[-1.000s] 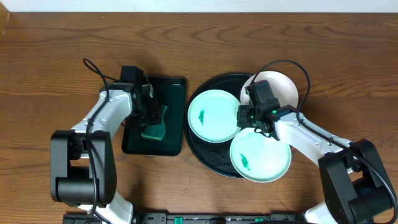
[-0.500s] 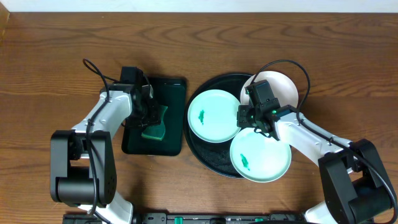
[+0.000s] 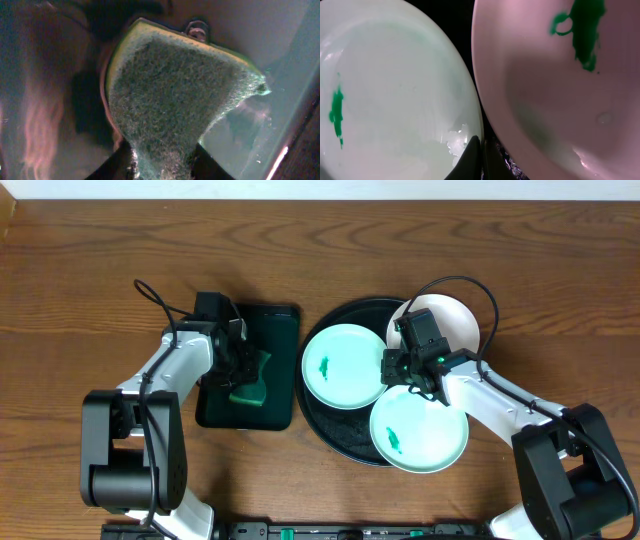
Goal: Clean dirty plates on tray and stack at the side
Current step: 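Lower the left gripper onto the green sponge in the black tray, then grasp the green sponge with the left gripper and lift it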
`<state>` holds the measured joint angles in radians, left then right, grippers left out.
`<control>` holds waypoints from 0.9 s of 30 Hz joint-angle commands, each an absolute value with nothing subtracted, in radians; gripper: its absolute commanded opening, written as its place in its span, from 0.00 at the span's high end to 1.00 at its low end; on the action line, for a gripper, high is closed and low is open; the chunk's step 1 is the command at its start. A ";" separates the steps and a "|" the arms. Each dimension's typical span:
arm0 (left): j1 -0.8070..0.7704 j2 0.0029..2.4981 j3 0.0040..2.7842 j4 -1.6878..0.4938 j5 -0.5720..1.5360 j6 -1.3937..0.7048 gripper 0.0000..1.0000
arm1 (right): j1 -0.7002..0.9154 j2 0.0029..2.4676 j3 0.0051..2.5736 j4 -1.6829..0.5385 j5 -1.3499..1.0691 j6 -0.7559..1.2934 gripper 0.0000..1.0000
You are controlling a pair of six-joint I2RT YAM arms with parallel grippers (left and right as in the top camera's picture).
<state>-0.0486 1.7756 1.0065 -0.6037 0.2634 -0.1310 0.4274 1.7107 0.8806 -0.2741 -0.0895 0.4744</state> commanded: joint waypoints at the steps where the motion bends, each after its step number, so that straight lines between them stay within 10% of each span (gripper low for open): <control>1: -0.052 1.793 0.973 -0.615 0.242 -0.134 0.80 | 0.434 1.720 0.873 -0.272 -0.079 0.482 0.99; 5: -0.052 1.776 0.975 -0.615 0.242 -0.136 0.92 | 0.434 1.720 0.873 -0.272 -0.079 0.482 0.98; 27: -0.052 1.222 0.982 -0.664 0.244 -0.197 0.92 | 0.434 1.720 0.873 -0.273 -0.079 0.482 0.99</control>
<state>-0.0536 1.2758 0.9855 -0.6544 0.2523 -0.1864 0.4274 1.7107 0.8806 -0.2741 -0.0891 0.4744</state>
